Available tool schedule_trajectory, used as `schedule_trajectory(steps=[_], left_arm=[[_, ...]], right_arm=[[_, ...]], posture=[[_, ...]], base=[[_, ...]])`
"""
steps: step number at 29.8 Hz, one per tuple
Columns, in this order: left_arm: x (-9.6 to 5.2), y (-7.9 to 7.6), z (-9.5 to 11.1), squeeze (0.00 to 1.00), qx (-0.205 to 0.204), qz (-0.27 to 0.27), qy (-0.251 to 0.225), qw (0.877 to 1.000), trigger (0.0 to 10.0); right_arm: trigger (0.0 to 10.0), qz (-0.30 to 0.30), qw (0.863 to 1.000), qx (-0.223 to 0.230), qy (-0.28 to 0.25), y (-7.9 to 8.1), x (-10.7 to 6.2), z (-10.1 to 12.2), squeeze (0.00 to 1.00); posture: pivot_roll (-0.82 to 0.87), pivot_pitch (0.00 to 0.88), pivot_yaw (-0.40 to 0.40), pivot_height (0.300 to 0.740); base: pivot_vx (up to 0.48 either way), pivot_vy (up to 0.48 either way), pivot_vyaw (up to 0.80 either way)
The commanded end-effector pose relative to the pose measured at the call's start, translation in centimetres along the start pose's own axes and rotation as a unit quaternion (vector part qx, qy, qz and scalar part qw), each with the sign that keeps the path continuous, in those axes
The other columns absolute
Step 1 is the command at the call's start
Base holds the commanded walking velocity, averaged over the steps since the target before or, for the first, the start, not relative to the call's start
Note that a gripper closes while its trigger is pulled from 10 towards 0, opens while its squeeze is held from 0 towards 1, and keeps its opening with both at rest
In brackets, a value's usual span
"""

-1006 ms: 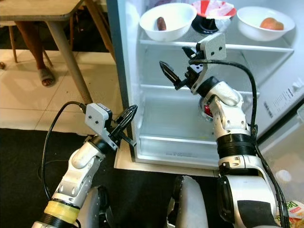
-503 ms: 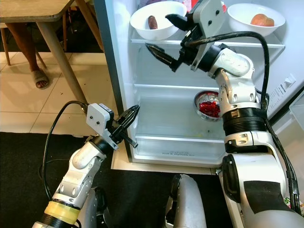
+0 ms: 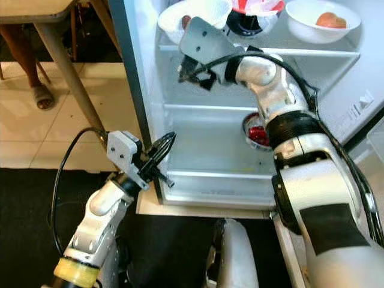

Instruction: Restocking fridge

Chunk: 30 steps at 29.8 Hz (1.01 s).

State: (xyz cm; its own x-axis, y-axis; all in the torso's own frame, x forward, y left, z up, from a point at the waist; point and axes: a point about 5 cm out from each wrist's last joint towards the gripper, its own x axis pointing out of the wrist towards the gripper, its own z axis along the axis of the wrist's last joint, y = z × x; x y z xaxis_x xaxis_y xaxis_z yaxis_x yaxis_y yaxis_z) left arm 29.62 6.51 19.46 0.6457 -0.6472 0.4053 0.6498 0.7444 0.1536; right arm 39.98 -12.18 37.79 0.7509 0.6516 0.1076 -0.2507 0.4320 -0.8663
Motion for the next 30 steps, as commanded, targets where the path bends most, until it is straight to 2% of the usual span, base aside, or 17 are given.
schedule_trajectory(steps=[1, 4, 8, 14, 24, 28, 30], left_arm=[[-0.3, -0.2, 0.0, 0.00, -0.003, -0.001, 0.005, 1.000, 10.0], [-0.3, -0.3, 0.1, 0.00, -0.003, -0.001, 0.004, 1.000, 10.0], [-0.4, -0.4, 0.2, 0.00, -0.003, -0.001, 0.005, 1.000, 10.0], [-0.4, -0.5, 0.2, 0.00, -0.005, -0.003, 0.007, 1.000, 10.0], [-0.3, -0.5, 0.3, 0.00, -0.004, -0.005, 0.008, 1.000, 10.0], [-0.3, -0.6, 0.3, 0.00, -0.005, -0.006, 0.009, 1.000, 10.0], [-0.3, -0.6, 0.3, 0.00, -0.005, -0.008, 0.009, 1.000, 10.0]], right_arm=[[10.0, -0.012, 1.000, -0.019, -0.002, -0.5, 0.4, 0.6, 0.00], [10.0, -0.015, 1.000, -0.019, -0.008, -0.6, 0.4, 0.8, 0.00], [10.0, -0.005, 0.999, -0.010, -0.043, -0.9, 0.2, 1.4, 0.00], [10.0, -0.019, 1.000, -0.020, -0.015, -0.7, 0.7, 1.1, 0.00], [10.0, -0.061, 0.998, -0.006, -0.014, -1.1, 0.8, 1.0, 0.00], [10.0, -0.068, 0.997, -0.028, 0.009, -1.5, 0.5, 0.6, 0.00], [10.0, -0.068, 0.996, -0.053, 0.031, -1.6, 0.4, 0.3, 0.00]], posture=[[-0.05, 0.321, -0.013, 0.517], [-0.05, 0.321, -0.013, 0.517], [-0.05, 0.325, -0.014, 0.517], [-0.05, 0.326, -0.015, 0.517], [-0.04, 0.307, -0.011, 0.517], [-0.04, 0.307, -0.011, 0.517], [-0.04, 0.301, -0.009, 0.517]], base=[[0.000, 0.000, 0.00], [0.000, 0.000, 0.00], [0.000, 0.000, 0.00], [0.000, 0.000, 0.00], [0.000, 0.000, 0.00], [0.000, 0.000, 0.00], [0.000, 0.000, 0.00]])
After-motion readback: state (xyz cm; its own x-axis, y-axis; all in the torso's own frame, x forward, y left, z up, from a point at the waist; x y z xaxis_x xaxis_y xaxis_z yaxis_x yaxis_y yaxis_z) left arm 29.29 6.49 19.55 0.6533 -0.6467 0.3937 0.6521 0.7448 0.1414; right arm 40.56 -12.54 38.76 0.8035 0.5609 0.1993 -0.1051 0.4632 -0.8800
